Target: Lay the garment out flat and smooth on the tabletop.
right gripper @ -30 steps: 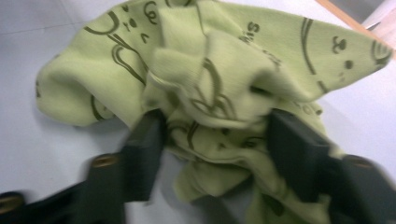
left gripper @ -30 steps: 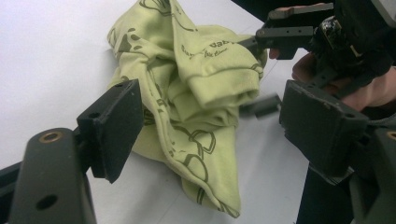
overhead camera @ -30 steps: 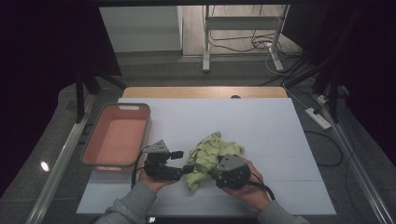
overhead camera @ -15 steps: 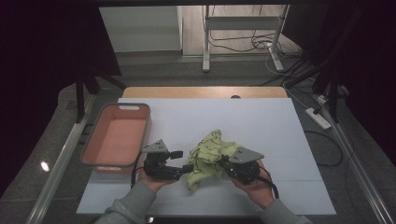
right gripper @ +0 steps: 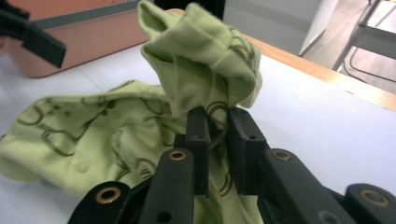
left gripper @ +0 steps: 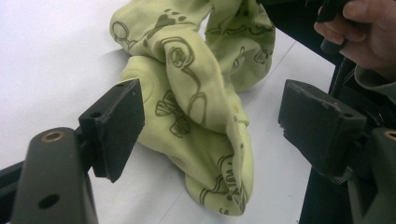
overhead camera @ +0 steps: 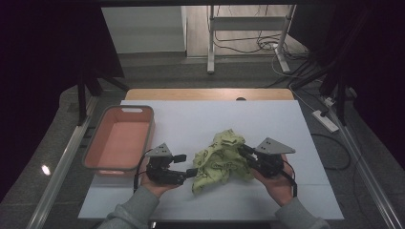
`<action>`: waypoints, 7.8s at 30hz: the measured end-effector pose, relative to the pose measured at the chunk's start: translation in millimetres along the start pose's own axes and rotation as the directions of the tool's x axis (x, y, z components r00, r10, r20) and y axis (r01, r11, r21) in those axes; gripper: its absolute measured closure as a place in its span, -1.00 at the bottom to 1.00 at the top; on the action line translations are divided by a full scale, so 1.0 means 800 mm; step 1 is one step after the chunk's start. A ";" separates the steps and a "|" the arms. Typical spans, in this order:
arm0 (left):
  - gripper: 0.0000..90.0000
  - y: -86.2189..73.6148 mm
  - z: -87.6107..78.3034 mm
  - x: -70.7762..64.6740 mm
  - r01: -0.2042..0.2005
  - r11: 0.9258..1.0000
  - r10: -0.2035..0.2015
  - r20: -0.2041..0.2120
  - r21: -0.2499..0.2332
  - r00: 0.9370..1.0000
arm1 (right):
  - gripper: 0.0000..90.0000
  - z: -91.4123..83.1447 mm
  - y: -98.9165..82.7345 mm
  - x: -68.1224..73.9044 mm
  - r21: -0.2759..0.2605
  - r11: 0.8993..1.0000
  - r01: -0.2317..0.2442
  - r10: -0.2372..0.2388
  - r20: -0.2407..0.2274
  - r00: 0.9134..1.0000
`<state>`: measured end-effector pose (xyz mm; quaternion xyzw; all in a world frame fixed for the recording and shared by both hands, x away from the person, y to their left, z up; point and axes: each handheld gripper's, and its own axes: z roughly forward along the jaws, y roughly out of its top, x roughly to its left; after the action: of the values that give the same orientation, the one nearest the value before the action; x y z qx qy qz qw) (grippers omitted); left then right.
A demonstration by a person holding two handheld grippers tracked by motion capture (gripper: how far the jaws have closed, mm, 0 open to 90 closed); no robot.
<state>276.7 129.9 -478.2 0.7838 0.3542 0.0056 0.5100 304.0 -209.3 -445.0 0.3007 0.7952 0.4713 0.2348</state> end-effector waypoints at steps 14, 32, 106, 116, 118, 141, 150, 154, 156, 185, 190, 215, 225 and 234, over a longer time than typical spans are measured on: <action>-0.47 0.001 0.013 -0.001 -0.009 1.000 0.009 0.014 0.022 1.000 | 0.77 0.005 -0.013 -0.019 0.045 0.998 -0.052 0.051 0.030 0.998; -0.47 -0.001 0.017 -0.006 -0.026 0.999 0.026 0.009 0.042 1.000 | 0.78 -0.018 -0.042 -0.074 0.081 0.972 -0.221 0.198 0.225 0.954; -0.48 0.000 0.000 0.005 0.006 1.000 -0.006 -0.015 0.001 1.000 | 0.91 0.068 -0.036 -0.048 0.211 0.973 -0.088 0.085 0.025 0.996; -0.47 0.002 -0.007 0.009 0.016 1.000 -0.017 -0.015 -0.023 1.000 | 0.92 0.041 -0.003 -0.011 0.082 0.990 -0.114 0.124 -0.134 0.983; -0.47 0.002 -0.008 0.009 0.018 1.000 -0.018 -0.017 -0.025 1.000 | 0.92 0.041 0.002 0.001 0.072 0.991 -0.110 0.121 -0.168 0.978; -0.47 0.003 -0.017 0.015 0.029 0.998 -0.031 -0.035 -0.051 0.999 | 0.92 0.078 -0.019 0.130 0.185 0.983 0.022 0.066 -0.457 0.887; -0.47 0.003 -0.017 0.015 0.028 0.998 -0.029 -0.036 -0.050 0.999 | 0.25 0.058 -0.005 0.107 0.122 0.993 -0.011 0.058 -0.385 0.921; -0.47 0.003 -0.015 0.014 0.027 0.998 -0.028 -0.034 -0.048 0.999 | 0.09 0.038 0.004 0.060 0.071 0.993 -0.090 0.106 -0.267 0.958; -0.47 0.003 -0.014 0.014 0.024 0.999 -0.026 -0.034 -0.044 0.999 | 0.08 0.035 0.003 0.034 0.071 0.991 -0.117 0.129 -0.200 0.971; -0.47 0.002 -0.009 0.012 0.018 0.999 -0.019 -0.038 -0.029 0.999 | -0.14 0.090 -0.028 -0.063 0.229 0.959 -0.165 0.171 -0.009 0.985; -0.47 0.002 -0.008 0.012 0.017 1.000 -0.018 -0.039 -0.025 0.999 | -0.19 0.106 -0.030 -0.069 0.265 0.951 -0.158 0.164 -0.002 0.986; -0.47 0.002 -0.010 0.012 0.011 1.000 -0.012 -0.043 -0.027 0.999 | -0.01 0.134 -0.046 -0.059 0.384 0.919 -0.084 0.095 -0.008 0.995; -0.47 0.002 -0.009 0.011 0.007 1.000 -0.008 -0.042 -0.023 0.999 | 0.61 0.131 -0.043 -0.056 0.399 0.912 -0.099 0.123 -0.034 0.992; -0.47 0.002 -0.009 0.011 0.007 1.000 -0.008 -0.041 -0.024 0.999 | 0.83 0.130 -0.045 -0.054 0.385 0.917 -0.107 0.138 -0.054 0.989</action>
<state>281.6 140.4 -476.6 0.7762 0.3673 0.0239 0.5118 393.5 -189.7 -519.2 0.3705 0.8600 0.3333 0.1099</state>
